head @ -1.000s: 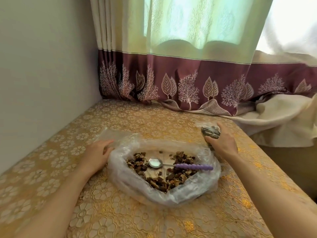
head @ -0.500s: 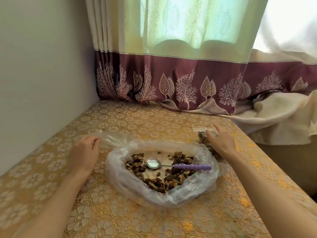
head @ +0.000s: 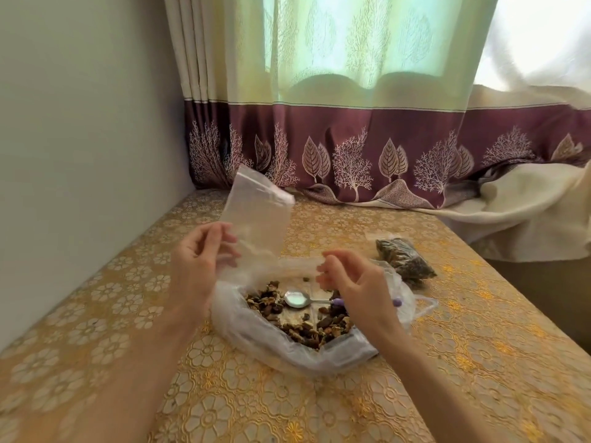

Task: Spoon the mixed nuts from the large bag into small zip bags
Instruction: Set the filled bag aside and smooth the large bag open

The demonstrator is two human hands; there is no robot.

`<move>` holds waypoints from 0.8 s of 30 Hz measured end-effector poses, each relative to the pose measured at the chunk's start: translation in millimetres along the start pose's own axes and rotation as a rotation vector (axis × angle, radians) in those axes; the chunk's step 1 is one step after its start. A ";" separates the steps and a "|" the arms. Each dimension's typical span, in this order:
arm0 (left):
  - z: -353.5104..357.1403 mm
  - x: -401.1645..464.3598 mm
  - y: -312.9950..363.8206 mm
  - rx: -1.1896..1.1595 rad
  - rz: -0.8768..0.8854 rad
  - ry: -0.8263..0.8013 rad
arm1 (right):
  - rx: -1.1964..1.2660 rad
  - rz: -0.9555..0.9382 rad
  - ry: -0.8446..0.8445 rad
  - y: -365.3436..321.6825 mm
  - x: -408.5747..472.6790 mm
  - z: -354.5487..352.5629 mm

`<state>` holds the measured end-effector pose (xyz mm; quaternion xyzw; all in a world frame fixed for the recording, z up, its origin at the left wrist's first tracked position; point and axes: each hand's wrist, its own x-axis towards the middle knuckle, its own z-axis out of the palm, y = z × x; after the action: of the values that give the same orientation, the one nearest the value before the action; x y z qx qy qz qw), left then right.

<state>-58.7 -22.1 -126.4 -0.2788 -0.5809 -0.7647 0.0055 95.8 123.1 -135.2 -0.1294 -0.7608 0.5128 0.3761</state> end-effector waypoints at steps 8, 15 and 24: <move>31.0 -25.1 -5.5 -0.302 -0.163 -0.160 | 0.545 0.461 -0.199 11.3 -20.0 9.0; 38.2 -36.1 -5.7 -0.325 -0.215 -0.348 | 0.916 0.618 -0.159 11.4 -18.7 4.3; 39.0 -45.6 -2.2 -0.061 -0.112 -0.519 | 0.730 0.473 -0.104 14.5 -19.4 2.7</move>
<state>-4.6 -0.9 -141.5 -0.4330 -0.5540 -0.6839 -0.1946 104.4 116.4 -157.0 -0.1325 -0.4971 0.8260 0.2304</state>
